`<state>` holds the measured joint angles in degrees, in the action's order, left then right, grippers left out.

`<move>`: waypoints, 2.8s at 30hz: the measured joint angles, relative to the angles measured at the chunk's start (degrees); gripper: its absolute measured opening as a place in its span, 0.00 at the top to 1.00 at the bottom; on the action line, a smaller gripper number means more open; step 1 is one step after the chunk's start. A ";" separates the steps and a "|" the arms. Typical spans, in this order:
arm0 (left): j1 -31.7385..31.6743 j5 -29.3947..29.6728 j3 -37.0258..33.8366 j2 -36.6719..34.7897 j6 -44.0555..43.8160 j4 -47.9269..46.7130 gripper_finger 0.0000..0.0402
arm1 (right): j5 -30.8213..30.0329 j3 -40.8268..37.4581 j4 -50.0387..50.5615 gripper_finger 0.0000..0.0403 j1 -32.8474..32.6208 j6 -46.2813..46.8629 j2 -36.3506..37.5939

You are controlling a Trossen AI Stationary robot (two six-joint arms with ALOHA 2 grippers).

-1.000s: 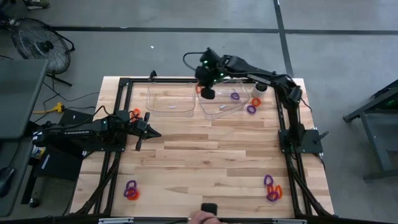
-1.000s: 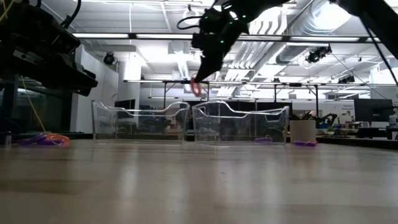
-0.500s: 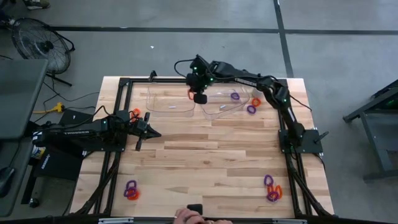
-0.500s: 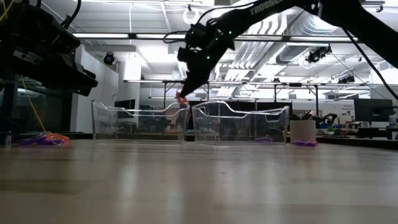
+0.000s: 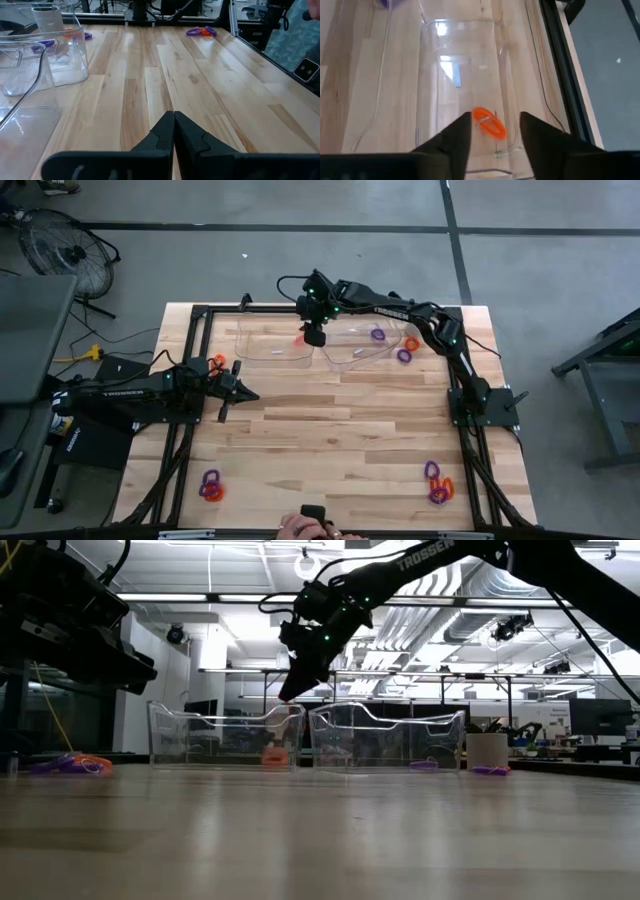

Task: Sort spring keychains
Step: Put the violet spring keychain into the right transparent bin

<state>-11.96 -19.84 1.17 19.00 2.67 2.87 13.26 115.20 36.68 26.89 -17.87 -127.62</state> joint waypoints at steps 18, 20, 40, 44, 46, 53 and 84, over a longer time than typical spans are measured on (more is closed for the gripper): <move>0.01 0.00 0.01 -0.02 -0.01 0.00 1.00 | -14.80 -12.20 21.11 0.45 1.91 16.67 18.21; 0.01 -0.01 0.00 0.00 0.00 -0.01 1.00 | -16.32 -19.03 19.87 0.45 2.08 18.83 23.83; 0.00 0.00 0.00 -0.02 0.00 0.01 1.00 | -16.11 -67.91 13.17 0.45 3.07 39.55 53.13; -0.01 -0.01 0.01 -0.01 -0.01 0.01 1.00 | -15.84 -71.55 7.72 0.45 4.53 37.37 50.45; 0.01 -0.01 0.02 -0.02 0.01 0.01 1.00 | -15.84 -72.78 5.25 0.45 5.19 35.48 48.93; 0.01 0.00 0.00 -0.02 -0.01 0.01 1.00 | -19.66 -73.37 3.21 0.45 6.75 29.76 45.11; -0.01 -0.01 0.02 0.00 -0.01 0.01 1.00 | -10.65 -74.15 -3.15 0.41 13.00 27.65 37.67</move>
<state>-11.97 -19.86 1.19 19.00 2.66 2.87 2.61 41.05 33.54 39.90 9.79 -89.95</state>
